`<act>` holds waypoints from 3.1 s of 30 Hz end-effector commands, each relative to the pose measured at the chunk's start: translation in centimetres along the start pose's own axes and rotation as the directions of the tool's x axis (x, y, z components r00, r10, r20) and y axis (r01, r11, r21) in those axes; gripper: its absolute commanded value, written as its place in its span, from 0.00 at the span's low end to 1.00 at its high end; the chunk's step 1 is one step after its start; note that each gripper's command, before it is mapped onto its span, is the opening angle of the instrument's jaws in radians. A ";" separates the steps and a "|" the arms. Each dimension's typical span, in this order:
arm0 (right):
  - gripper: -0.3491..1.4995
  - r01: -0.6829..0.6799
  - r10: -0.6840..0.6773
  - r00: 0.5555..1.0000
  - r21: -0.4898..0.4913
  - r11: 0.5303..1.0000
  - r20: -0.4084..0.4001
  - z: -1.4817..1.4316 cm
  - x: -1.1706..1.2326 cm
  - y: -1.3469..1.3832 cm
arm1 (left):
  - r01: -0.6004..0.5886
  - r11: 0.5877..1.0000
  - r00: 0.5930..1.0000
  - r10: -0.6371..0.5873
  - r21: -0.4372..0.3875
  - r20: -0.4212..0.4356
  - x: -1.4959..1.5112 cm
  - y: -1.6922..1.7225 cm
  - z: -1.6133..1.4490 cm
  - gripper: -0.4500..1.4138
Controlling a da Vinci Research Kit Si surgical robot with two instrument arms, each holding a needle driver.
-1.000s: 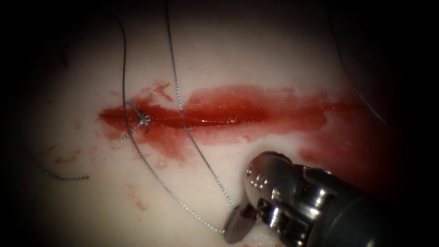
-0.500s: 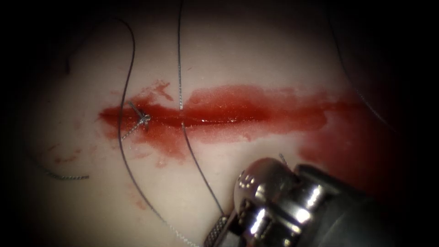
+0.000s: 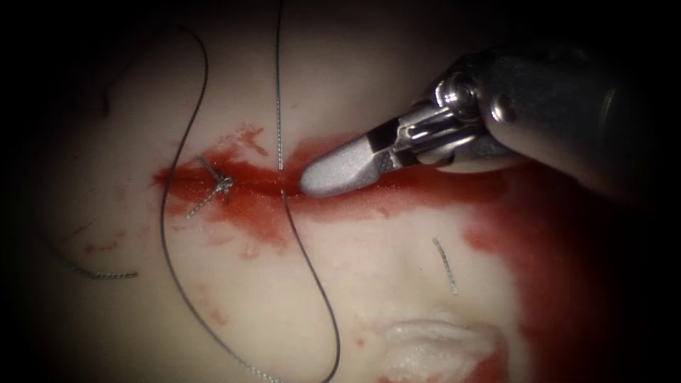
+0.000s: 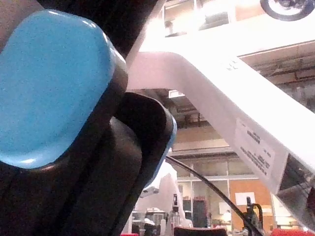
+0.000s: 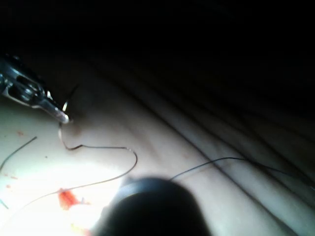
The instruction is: Wound Closure
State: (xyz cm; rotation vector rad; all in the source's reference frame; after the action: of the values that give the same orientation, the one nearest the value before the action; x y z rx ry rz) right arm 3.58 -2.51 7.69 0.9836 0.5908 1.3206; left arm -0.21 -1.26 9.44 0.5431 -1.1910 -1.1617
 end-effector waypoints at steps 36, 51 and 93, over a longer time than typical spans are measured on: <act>0.00 0.143 -0.110 0.982 -0.223 0.964 0.156 0.81 -0.31 0.64 | 0.011 1.000 1.000 -0.011 -0.001 0.010 -0.06 -0.06 0.14 0.00; 0.00 0.231 -0.064 0.632 -0.109 0.967 0.772 -0.32 -1.35 0.48 | 0.010 1.000 1.000 -0.010 0.006 0.002 -0.06 -0.07 0.16 0.00; 0.77 0.100 -0.099 0.995 -0.081 0.992 0.028 0.94 -0.24 0.61 | 0.005 1.000 1.000 -0.005 0.018 -0.006 -0.04 -0.08 0.18 0.00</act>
State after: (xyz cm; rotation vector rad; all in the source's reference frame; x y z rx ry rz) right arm 3.93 -3.11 8.66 0.8836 0.5555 1.2301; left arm -0.35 -1.33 9.45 0.5672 -1.1899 -1.1564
